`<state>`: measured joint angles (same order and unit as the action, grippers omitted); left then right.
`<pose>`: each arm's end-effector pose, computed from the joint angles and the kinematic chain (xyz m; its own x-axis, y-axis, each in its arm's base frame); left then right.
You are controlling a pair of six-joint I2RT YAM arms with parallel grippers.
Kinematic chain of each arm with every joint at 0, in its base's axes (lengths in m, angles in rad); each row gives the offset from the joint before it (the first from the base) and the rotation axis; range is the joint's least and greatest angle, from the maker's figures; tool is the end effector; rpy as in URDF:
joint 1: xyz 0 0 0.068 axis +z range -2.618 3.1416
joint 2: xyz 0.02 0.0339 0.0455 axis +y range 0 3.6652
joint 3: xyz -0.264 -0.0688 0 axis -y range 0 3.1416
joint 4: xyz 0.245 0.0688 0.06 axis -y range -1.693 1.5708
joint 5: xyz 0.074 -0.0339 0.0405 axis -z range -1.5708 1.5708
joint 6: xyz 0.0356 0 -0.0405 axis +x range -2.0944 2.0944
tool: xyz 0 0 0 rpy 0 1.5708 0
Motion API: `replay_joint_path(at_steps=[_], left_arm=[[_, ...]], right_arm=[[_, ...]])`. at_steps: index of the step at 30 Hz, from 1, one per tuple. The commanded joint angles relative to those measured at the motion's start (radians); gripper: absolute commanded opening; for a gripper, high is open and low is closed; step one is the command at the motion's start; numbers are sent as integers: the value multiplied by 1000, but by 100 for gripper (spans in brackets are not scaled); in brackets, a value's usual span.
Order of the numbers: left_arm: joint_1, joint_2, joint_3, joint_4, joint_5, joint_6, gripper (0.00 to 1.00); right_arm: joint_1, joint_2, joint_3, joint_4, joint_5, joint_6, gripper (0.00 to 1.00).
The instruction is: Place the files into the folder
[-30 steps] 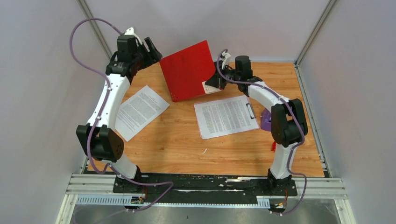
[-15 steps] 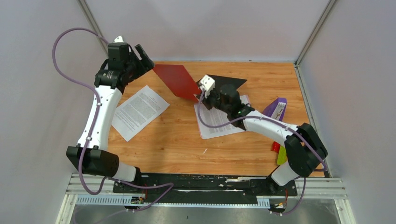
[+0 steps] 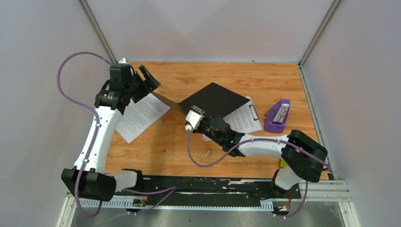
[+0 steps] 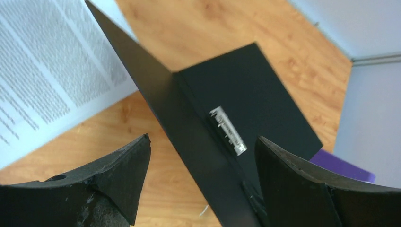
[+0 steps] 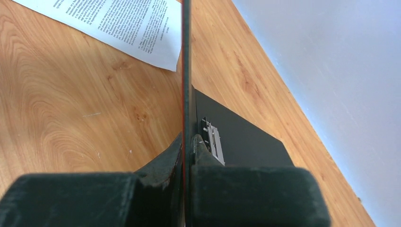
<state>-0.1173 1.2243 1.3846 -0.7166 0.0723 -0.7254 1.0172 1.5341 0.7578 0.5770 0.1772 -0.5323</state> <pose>0.2536 -0.0325 0.4023 -0.5102 -0.6062 -0.6101 -0.2150 0.7768 -0.5919 0.1810 0.2809 0.2269 0.2892 -0.4824 -0.8269 -0.6960 0.4871 -0.5275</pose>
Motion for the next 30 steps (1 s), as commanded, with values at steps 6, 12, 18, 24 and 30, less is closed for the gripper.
replay_joint_path(at_steps=[6, 12, 18, 24, 30], left_arm=[[1, -26, -133, -3, 44, -13, 84], [1, -52, -214, 22, 51, 1, 62], [2, -69, -245, 39, 59, 62, 23], [2, -66, -255, 49, 65, 157, 0], [1, -66, -256, 63, 129, 240, 0]], right_arm=[[111, 69, -9, 204, 204, -75, 3], [164, 72, -48, 220, 210, -58, 32], [170, -31, -49, 4, 122, 62, 55], [125, -168, -22, -230, -115, 203, 65], [44, -250, 11, -324, -335, 342, 68]])
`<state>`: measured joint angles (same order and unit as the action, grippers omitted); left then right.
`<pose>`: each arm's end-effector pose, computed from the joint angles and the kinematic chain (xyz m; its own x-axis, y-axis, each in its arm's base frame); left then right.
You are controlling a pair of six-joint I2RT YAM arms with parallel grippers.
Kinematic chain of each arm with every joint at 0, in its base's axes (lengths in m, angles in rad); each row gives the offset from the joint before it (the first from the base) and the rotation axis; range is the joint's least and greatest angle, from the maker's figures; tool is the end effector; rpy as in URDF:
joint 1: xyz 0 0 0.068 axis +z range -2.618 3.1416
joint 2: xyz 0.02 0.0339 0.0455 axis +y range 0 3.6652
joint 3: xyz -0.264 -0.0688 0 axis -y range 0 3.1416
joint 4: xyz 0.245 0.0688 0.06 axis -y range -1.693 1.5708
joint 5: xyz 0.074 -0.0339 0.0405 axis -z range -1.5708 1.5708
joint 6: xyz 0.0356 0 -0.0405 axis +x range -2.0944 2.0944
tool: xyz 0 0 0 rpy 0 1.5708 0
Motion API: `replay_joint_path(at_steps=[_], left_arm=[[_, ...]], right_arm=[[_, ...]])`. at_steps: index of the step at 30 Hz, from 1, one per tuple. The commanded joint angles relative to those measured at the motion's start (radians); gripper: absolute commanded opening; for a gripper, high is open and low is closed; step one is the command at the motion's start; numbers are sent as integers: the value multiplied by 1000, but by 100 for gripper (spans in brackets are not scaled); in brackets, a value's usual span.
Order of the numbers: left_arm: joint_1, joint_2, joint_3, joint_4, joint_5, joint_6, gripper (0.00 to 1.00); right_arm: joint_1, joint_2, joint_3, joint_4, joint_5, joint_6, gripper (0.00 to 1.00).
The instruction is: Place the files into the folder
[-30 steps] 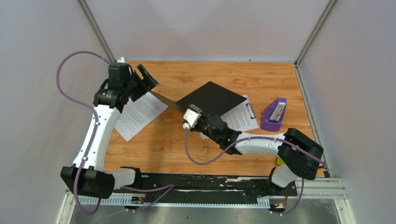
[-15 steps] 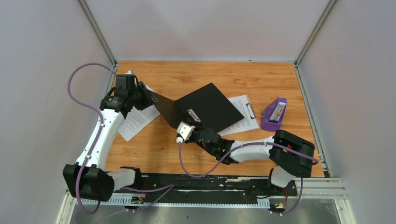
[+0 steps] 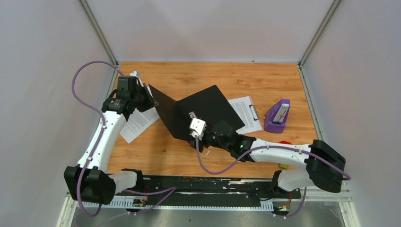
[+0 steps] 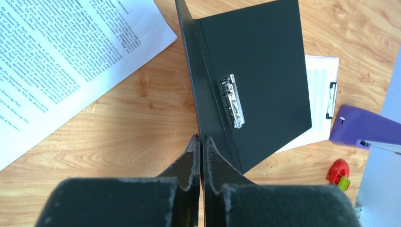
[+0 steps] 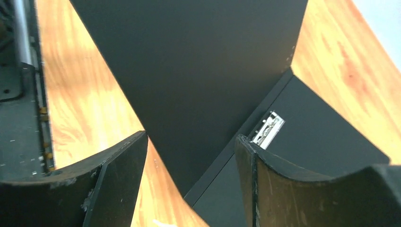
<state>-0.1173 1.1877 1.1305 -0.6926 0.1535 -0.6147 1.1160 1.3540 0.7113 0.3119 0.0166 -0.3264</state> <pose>0.2469 -0.0346 0.3299 -0.6837 -0.4933 -0.5378 -0.2051 0.8371 -0.5072 0.1319 0.2683 0.2369 0.1506 -0.4217 -0.8941 -0.8900 0.3358 -0.3084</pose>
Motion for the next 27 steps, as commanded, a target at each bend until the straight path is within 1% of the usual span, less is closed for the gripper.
replay_joint_path(at_steps=[1, 3, 7, 9, 12, 14, 17, 20, 21, 23, 25, 27], left_arm=[[2, -30, 1, 38, 61, 142, 0], [1, -31, 7, 30, 82, 167, 0], [1, -23, 24, 8, 133, 224, 0], [2, -10, 35, -7, 150, 246, 0], [2, 18, 53, -31, 144, 275, 1], [2, 38, 64, -45, 128, 284, 11], [2, 66, 68, -33, 153, 288, 25], [2, 100, 84, -24, 186, 301, 28], [2, 114, 97, -30, 194, 315, 27], [2, 137, 133, -61, 192, 354, 21], [2, 152, 167, -97, 173, 397, 10], [2, 158, 186, -122, 191, 440, 1]], right_arm=[[-75, -82, 59, -59, -205, 160, 68], [-121, -102, 64, -60, -258, 217, 68], [-207, -115, 89, -86, -277, 317, 67], [-242, -93, 118, -129, -262, 379, 65], [-262, -31, 165, -180, -209, 420, 62], [-266, 14, 191, -205, -183, 442, 61], [-271, 80, 223, -219, -145, 478, 58], [-273, 145, 255, -243, -74, 507, 53], [-278, 164, 266, -254, -59, 517, 52], [-294, 192, 286, -282, -54, 545, 51], [-317, 202, 298, -306, -72, 572, 50], [-337, 200, 302, -351, -86, 586, 50]])
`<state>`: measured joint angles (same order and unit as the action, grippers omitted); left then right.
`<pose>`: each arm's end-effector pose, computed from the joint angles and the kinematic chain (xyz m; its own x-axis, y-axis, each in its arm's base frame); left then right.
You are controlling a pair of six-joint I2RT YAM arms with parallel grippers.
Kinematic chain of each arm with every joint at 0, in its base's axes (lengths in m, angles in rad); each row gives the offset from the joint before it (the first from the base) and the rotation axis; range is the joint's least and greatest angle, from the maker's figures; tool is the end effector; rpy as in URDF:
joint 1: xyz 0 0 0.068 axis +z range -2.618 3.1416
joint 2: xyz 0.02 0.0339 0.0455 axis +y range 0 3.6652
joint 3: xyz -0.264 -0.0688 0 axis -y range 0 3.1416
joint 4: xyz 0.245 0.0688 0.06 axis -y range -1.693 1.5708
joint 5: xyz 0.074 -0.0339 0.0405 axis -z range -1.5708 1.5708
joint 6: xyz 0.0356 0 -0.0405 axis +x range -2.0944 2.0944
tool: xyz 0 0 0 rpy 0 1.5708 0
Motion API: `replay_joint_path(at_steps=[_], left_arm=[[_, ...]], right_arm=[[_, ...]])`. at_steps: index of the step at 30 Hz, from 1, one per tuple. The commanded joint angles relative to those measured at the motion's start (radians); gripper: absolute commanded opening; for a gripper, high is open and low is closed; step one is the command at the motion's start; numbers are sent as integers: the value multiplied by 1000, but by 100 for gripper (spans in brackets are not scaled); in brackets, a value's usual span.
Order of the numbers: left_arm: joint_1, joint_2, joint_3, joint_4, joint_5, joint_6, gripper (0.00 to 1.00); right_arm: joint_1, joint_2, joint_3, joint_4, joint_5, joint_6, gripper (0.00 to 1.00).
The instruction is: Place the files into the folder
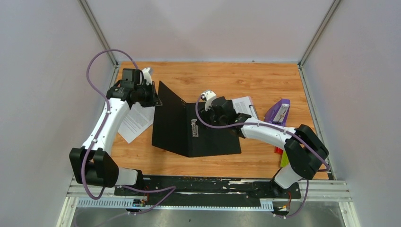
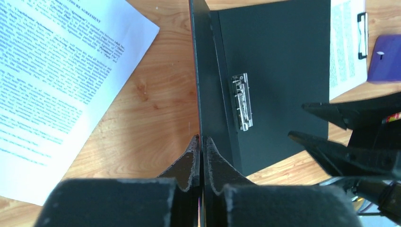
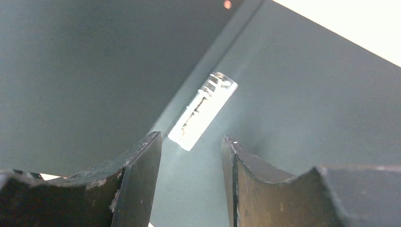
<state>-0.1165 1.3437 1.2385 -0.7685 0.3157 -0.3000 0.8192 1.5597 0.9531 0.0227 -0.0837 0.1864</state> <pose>0.2766 -0.0435 0.3220 -0.8187 -0.1870 -0.5430 0.0696 0.9062 -0.4171 0.2326 0.2533 0.2268 -0.5136 -0.2791 -0.8113 -0.6925 0.6932 0.1999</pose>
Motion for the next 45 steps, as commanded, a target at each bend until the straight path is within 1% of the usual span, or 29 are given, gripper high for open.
replay_joint_path(at_steps=[1, 3, 6, 11, 14, 18, 23, 30, 33, 40, 45], left_arm=[[1, 3, 83, -53, 53, 136, 0], [1, 1, 84, -60, 109, 137, 0], [1, -9, 63, -18, 171, 87, 0], [1, -4, 35, 39, 198, 13, 0], [1, -13, 9, 74, 183, -38, 0], [1, -31, -50, 130, 170, -80, 0], [1, -47, -95, 145, 129, -97, 0], [1, -92, -151, 159, 68, -102, 0], [1, -102, -164, 165, 52, -99, 0], [1, -106, -169, 159, 39, -88, 0], [1, -116, -171, 159, 31, -86, 0]], right_arm=[[-47, -12, 64, -81, 13, 73, 50], [-59, -35, 58, -106, 14, 69, 50], [-70, -52, 54, -131, 0, 55, 49], [-71, 3, 74, -180, -63, 82, 43], [-71, 41, 89, -202, -119, 132, 40], [-69, 85, 87, -179, -166, 210, 35], [-61, 137, 90, -179, -175, 259, 31], [-18, 184, 113, -246, -174, 286, 27], [-3, 189, 106, -250, -166, 299, 27], [16, 210, 106, -257, -154, 309, 22], [24, 222, 103, -249, -149, 314, 22]])
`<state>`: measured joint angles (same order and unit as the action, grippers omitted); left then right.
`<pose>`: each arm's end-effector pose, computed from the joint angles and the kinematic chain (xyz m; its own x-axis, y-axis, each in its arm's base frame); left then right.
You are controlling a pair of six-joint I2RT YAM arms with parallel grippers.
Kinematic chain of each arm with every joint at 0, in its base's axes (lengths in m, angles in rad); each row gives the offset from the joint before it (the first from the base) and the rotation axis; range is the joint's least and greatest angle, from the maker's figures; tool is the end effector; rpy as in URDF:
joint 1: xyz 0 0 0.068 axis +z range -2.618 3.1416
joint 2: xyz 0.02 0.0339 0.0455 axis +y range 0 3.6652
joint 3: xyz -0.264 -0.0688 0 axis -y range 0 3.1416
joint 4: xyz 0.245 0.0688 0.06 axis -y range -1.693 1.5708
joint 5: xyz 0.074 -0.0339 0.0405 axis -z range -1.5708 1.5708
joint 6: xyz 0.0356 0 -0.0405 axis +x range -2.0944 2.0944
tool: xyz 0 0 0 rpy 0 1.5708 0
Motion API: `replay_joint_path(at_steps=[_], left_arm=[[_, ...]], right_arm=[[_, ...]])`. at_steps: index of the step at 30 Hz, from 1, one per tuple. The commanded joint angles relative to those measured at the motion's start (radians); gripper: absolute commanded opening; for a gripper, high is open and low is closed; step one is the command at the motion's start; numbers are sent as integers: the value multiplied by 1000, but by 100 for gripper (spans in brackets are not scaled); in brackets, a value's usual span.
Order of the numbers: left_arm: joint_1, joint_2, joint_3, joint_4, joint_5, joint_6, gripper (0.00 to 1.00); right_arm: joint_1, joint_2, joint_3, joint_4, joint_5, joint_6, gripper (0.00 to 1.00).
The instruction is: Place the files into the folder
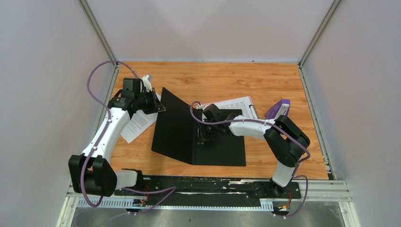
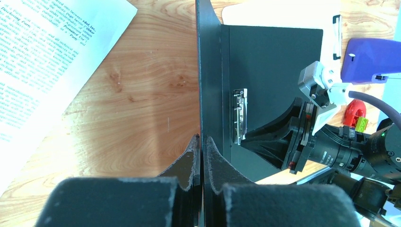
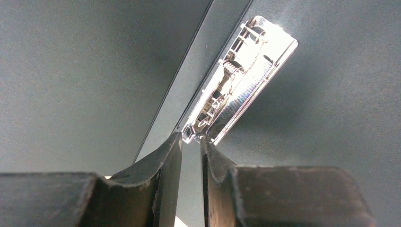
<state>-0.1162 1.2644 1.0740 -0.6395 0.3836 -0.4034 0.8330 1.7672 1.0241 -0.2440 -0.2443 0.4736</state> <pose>0.2612 -0.0439 0.2988 -0.8148 -0.2714 -0.5124 0.0420 0.8538 -0.5189 0.2306 0.2665 0.1603 -0.8679 -0.2968 -0.3984 -0.4628 0.7747 0.4310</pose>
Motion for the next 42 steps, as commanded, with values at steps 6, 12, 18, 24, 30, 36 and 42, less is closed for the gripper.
replay_joint_path(at_steps=[6, 12, 18, 24, 30, 36, 42], left_arm=[[0, -42, -18, 33, -41, 15, 0], [1, -45, -24, 38, -44, 5, 0], [1, -49, -24, 36, -51, 10, 0], [1, -47, -17, 25, -57, 29, 0], [1, -25, 32, -16, -117, 118, 0], [1, 6, 66, -62, -159, 174, 0], [1, 0, 65, -75, -172, 198, 0]], right_arm=[[11, 25, 14, 56, 4, 50, 20], [10, 32, -1, 77, 8, 76, 19], [11, 41, -6, 47, 55, 73, 17], [21, 58, -16, -51, 172, 28, 15], [23, 68, -69, -109, 323, 3, 10], [26, 56, -113, -116, 385, -2, 8], [26, 17, -82, -155, 431, -19, 8]])
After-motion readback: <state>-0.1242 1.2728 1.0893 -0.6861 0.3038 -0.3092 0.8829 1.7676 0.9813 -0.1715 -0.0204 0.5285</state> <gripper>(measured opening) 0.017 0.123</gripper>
